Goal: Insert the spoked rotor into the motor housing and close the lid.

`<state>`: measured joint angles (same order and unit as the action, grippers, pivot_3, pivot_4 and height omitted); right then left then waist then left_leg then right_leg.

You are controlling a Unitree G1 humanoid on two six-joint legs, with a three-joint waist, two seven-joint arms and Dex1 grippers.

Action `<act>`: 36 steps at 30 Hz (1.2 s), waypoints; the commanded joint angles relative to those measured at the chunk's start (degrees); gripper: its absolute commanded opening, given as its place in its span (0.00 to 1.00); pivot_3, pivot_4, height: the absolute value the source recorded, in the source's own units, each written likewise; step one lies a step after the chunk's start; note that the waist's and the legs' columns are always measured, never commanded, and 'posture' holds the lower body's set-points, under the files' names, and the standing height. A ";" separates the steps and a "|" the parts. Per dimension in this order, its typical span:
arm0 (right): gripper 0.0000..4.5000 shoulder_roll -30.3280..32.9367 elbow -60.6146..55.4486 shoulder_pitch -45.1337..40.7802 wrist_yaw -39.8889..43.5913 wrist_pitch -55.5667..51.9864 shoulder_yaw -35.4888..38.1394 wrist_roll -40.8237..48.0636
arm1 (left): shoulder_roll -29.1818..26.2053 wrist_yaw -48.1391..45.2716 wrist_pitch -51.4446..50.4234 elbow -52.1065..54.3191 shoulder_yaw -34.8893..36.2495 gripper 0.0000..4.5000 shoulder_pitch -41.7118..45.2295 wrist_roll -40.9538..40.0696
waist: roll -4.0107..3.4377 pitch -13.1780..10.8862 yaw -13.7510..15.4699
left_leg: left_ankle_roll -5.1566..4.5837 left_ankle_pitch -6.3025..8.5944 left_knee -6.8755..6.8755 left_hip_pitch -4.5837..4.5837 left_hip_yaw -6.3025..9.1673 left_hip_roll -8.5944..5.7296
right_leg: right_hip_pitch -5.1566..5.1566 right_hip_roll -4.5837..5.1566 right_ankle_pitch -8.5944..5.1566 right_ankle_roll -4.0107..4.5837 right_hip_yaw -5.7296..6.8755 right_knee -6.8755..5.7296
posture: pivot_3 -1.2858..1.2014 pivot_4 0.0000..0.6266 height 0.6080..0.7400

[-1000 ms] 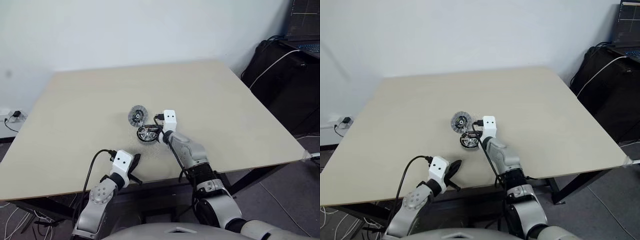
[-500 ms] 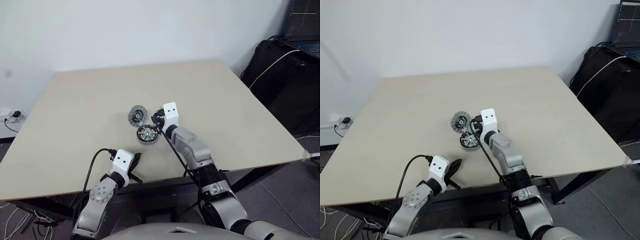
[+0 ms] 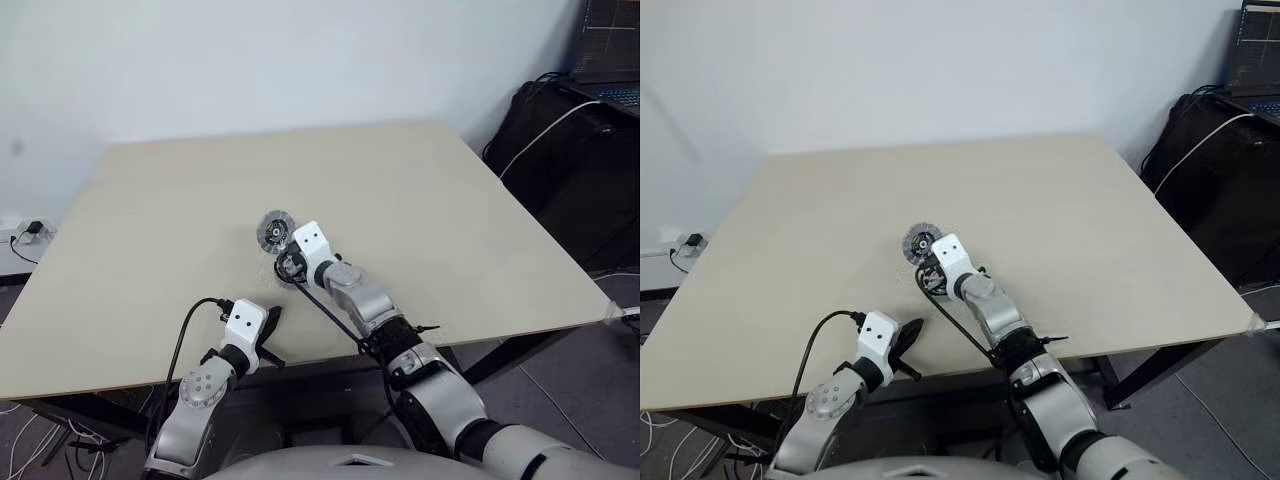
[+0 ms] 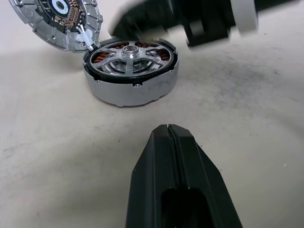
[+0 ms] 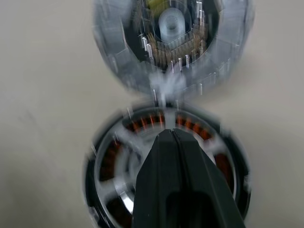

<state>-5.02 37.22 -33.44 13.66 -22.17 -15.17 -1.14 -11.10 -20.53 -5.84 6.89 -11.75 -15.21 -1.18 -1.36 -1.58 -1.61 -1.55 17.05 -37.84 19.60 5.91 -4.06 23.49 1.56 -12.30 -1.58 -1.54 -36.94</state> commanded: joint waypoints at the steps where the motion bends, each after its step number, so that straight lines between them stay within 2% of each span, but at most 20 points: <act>1: 0.00 -0.03 1.43 -1.76 0.26 -2.51 1.02 -0.42 | 0.34 0.43 1.04 1.66 0.40 0.00 0.28 -0.46 | 0.01 0.03 0.01 | 0.00 0.00 0.00 -0.04 0.00 0.00 | -0.01 0.00 0.00 0.00 0.00 0.00 | 0.52 0.00 1.00; 7: 0.00 2.55 -6.80 -1.80 3.90 -2.74 0.05 -0.87 | 0.45 0.13 1.15 0.90 0.10 0.00 0.92 -0.54 | 0.04 0.05 0.06 | -0.01 -0.01 -0.03 -0.15 0.06 -0.01 | -0.04 0.00 -0.11 -0.20 0.11 0.02 | 0.52 0.00 1.00; 11: 0.00 7.02 -15.06 -2.11 10.60 -5.32 -3.31 -1.79 | 0.60 -0.13 1.21 0.39 -0.10 0.00 1.47 -0.59 | 0.04 0.05 0.07 | -0.01 -0.01 -0.04 0.04 0.07 -0.03 | -0.03 0.02 0.02 -0.03 0.10 0.01 | 0.52 0.00 1.00; 14: 0.14 10.52 -19.21 -3.60 15.22 -10.41 -5.61 -2.78 | 0.88 -0.32 1.34 -0.26 -0.23 0.00 2.01 -0.56 | 0.04 0.05 0.02 | 0.00 -0.01 -0.01 0.03 0.07 -0.01 | -0.03 0.02 0.01 -0.01 0.11 0.02 | 0.52 0.00 1.00; 19: 0.50 17.62 -22.96 -6.69 26.10 -12.22 -14.65 -7.03 | 1.43 -0.53 1.69 -1.21 -0.39 0.00 2.72 -0.47 | 0.06 0.04 0.14 | -0.01 -0.01 -0.04 0.04 0.05 -0.02 | -0.04 0.03 0.00 -0.01 0.16 0.02 | 0.52 0.00 1.00; 27: 0.50 22.19 -21.79 -12.48 41.03 -9.11 -24.82 -10.82 | 2.42 -0.17 2.55 -1.75 -0.38 0.00 2.12 -0.40 | 0.11 0.03 0.38 | -0.01 -0.01 -0.07 0.05 0.06 -0.01 | -0.04 0.08 -0.07 -0.14 0.23 0.03 | 0.52 0.00 1.00; 36: 0.50 17.93 -12.73 -15.43 42.93 -4.34 -26.35 -13.14 | 2.89 0.85 3.16 -0.97 -0.12 0.00 0.59 -0.41 | 0.12 0.03 0.94 | 0.01 0.00 -0.06 0.03 0.10 -0.02 | 0.03 0.11 0.00 -0.01 0.29 0.05 | 0.52 0.00 1.00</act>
<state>13.61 23.64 -46.47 56.43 -28.25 -42.38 -13.66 -8.43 -19.99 -4.17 4.74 -11.89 -14.87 -1.17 -1.24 -1.54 -0.68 -1.54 17.04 -37.90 19.64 6.01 -4.08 23.53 1.67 -12.30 -1.58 -1.24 -36.89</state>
